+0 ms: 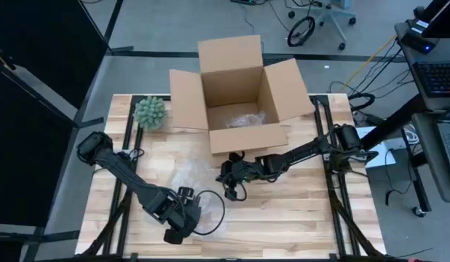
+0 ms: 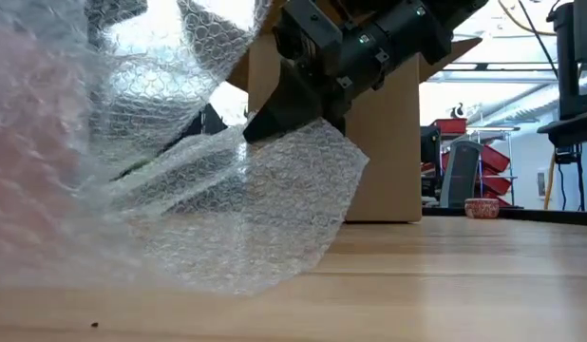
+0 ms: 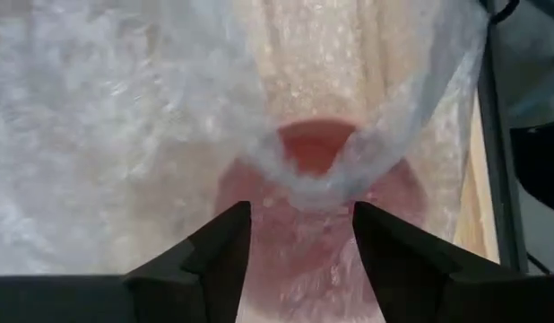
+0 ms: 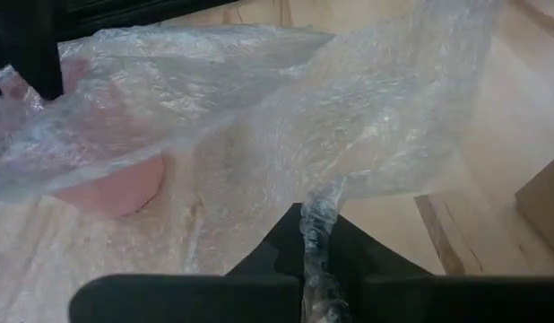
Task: Wrap mug
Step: Wrap the pink mug with bubble wrap
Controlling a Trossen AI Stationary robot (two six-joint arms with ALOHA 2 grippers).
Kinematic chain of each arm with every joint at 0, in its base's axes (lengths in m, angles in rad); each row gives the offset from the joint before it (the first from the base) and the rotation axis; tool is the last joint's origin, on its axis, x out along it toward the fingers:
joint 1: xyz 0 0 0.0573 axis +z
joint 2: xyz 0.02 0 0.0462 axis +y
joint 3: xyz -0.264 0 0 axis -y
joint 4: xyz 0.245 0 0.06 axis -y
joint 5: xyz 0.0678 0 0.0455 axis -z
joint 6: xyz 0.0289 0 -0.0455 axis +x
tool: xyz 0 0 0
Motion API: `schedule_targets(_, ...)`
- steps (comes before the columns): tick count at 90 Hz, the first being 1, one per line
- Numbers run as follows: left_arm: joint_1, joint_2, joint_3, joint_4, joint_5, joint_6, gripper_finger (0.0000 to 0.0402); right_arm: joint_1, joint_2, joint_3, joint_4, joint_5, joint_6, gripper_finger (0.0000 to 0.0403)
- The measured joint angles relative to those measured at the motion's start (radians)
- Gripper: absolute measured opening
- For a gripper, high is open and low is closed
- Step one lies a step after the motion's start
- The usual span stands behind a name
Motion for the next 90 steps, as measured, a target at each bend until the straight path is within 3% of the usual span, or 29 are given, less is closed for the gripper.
schedule_targets(14, -0.001, -0.033, 0.045, -0.047, -0.043, -0.024, 0.0187, 0.000, 0.000, 0.000, 0.000, 0.000, -0.002, 0.0000)
schedule_targets(31, -0.006, -0.079, 0.048, -0.023, -0.184, -0.025, 0.0187, 0.000, 0.000, 0.000, 0.000, -0.002, -0.003, 0.0000)
schedule_targets(55, 0.025, -0.058, -0.080, 0.195, -0.141, 0.026, 0.0187, 0.000, 0.000, 0.000, 0.000, -0.003, -0.003, 0.0000)
schedule_targets(90, 0.014, -0.050, -0.185, 0.203, -0.110, -0.041, 0.0187, 0.000, 0.000, 0.000, 0.000, -0.004, -0.004, 0.0000)
